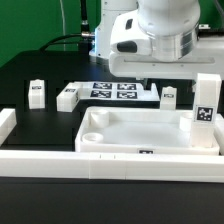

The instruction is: Assemble desk

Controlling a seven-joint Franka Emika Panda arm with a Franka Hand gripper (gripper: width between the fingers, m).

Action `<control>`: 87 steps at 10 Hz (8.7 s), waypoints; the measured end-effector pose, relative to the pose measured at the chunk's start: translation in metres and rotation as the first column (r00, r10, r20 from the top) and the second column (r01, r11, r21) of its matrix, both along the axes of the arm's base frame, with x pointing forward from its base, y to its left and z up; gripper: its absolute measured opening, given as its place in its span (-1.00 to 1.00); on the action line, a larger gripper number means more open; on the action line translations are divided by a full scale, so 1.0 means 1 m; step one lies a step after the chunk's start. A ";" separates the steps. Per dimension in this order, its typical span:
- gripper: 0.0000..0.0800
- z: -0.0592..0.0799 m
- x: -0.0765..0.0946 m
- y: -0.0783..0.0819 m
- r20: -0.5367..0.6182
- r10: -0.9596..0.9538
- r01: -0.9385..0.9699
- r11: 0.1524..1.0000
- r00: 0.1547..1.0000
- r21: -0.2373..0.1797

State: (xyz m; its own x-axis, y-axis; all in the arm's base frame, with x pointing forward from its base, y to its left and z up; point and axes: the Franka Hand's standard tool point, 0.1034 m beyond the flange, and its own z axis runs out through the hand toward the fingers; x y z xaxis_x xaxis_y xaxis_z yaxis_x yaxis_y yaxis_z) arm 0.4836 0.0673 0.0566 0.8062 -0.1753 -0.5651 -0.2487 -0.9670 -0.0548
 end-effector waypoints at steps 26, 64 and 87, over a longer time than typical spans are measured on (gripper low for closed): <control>0.62 -0.037 -0.015 -0.006 -0.432 0.042 -0.010 0.997 0.901 0.076; 0.62 -0.029 -0.026 -0.018 -0.491 -0.185 0.151 0.983 0.851 -0.109; 0.60 -0.020 -0.022 -0.014 -0.471 -0.188 0.154 0.982 0.862 -0.112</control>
Offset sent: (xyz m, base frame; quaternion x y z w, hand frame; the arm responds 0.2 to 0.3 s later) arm 0.0000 0.0000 0.0000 0.0000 -0.1938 0.0000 0.9810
